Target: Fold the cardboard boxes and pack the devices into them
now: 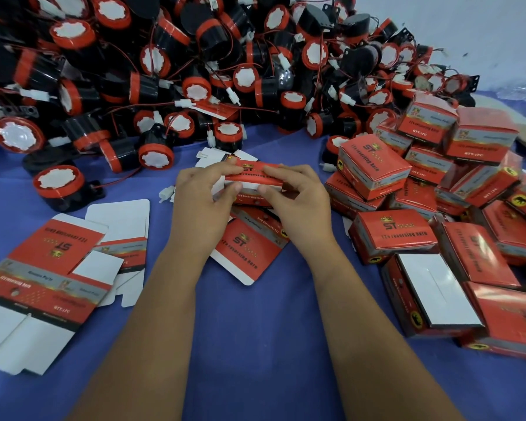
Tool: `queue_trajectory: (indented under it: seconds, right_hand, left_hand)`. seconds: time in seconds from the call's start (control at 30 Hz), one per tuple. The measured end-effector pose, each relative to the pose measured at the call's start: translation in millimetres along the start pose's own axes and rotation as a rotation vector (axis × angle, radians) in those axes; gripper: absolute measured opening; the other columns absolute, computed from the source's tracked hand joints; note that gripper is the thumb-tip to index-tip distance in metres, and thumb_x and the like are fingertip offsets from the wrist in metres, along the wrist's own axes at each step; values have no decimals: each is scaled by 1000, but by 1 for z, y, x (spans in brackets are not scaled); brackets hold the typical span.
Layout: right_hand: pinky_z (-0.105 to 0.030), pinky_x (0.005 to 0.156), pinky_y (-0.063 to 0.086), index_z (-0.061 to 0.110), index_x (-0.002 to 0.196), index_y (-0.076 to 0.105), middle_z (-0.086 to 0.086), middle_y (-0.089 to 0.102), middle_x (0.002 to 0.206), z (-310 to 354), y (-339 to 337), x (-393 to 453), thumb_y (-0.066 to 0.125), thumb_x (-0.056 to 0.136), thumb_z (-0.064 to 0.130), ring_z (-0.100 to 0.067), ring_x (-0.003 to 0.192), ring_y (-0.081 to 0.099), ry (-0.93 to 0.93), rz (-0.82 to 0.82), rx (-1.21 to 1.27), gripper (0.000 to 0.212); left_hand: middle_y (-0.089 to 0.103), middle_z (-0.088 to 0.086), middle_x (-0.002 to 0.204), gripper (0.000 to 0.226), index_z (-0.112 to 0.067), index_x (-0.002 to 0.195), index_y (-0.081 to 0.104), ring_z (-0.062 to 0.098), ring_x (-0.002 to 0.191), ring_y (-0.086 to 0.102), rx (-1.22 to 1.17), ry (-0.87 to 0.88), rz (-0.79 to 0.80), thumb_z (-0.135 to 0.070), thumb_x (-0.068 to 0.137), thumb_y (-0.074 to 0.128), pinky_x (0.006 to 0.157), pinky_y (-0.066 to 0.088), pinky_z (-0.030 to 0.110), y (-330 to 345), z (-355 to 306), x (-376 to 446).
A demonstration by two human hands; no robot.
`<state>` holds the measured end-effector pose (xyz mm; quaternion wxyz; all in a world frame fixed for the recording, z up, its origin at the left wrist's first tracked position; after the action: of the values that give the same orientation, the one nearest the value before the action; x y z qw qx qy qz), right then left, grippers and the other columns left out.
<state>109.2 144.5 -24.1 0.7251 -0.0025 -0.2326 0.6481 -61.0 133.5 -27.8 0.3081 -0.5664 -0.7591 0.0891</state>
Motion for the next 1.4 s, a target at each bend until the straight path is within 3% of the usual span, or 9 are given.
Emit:
queue_trajectory:
  seconds: [0.3, 0.5, 0.67, 0.8, 0.93, 1.07, 1.17, 1.3, 1.4]
  right_hand:
    - [-4, 82, 44, 18, 116, 71, 17, 52, 103, 3, 0, -2, 68, 92, 16, 9, 101, 54, -24, -19, 9, 24]
    - [-27, 87, 55, 41, 94, 62, 12, 50, 106, 3, 4, -4, 69, 91, 14, -8, 100, 59, 29, -9, 70, 28]
    - [-37, 90, 56, 36, 83, 65, 3, 52, 113, 0, 4, -5, 69, 89, 6, -14, 106, 61, 71, 0, 174, 30]
    - [-33, 93, 54, 30, 80, 65, 3, 53, 115, -1, 4, -5, 70, 87, 1, -6, 104, 60, 71, -11, 228, 31]
    - [-15, 83, 52, 24, 81, 69, 2, 56, 119, -3, 2, -4, 69, 87, 1, 10, 98, 59, 94, -9, 248, 24]
    - [-14, 75, 53, 18, 77, 75, 2, 59, 119, -7, -1, -2, 50, 89, -9, 5, 107, 57, 126, -2, 341, 39]
    - [-11, 76, 52, 9, 84, 74, 11, 54, 116, -4, 2, -3, 48, 89, -14, 20, 95, 53, 79, 25, 218, 36]
    - [-37, 96, 48, 26, 76, 62, 3, 46, 137, -5, 10, -3, 58, 84, -5, -9, 127, 47, 79, 51, 57, 32]
    - [-38, 89, 44, 27, 86, 44, 2, 43, 113, 3, 15, -5, 67, 76, 8, -20, 109, 44, -16, 119, -147, 32]
  left_hand:
    - [64, -12, 126, 19, -27, 113, 68, 8, 114, 59, -211, -46, 8, -18, 96, 64, 90, 46, 13, -3, -5, -3]
    - [63, -14, 129, 34, -38, 93, 71, -10, 111, 57, -408, -81, 58, -6, 96, 62, 81, 48, 7, -3, -4, -2]
    - [62, -11, 135, 38, -35, 95, 73, 6, 123, 57, -475, -133, 97, -1, 97, 57, 90, 52, 15, -2, 4, 0]
    - [60, -15, 134, 39, -36, 98, 72, -13, 119, 52, -442, -70, 136, 0, 98, 56, 84, 48, 7, -5, -4, -3]
    - [59, -11, 137, 43, -39, 96, 70, -6, 113, 59, -367, -37, 104, 3, 89, 67, 80, 53, 10, -4, -5, -7]
    - [58, -6, 140, 36, -28, 101, 72, 6, 119, 60, -286, -36, 66, 6, 87, 68, 91, 55, 19, -3, -1, -6]
    - [59, -8, 139, 32, -26, 96, 73, 10, 123, 58, -275, -26, 54, 4, 87, 68, 96, 55, 34, -1, 0, -6]
    - [58, -17, 129, 27, -27, 89, 71, -7, 119, 53, -206, 28, 13, 0, 85, 69, 99, 50, 24, -2, -2, -7]
    - [60, -19, 125, 30, -29, 86, 66, -21, 110, 48, -130, 79, -35, 1, 84, 63, 91, 40, 5, -2, -10, -8]
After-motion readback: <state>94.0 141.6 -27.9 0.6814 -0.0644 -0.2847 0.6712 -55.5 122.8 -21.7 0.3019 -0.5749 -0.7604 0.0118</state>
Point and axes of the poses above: each hand's wrist, its own x-axis towards the middle knuckle, its own y-axis out of the palm, z = x × y, the point moved 7 cm from there along x, towards the middle knuckle
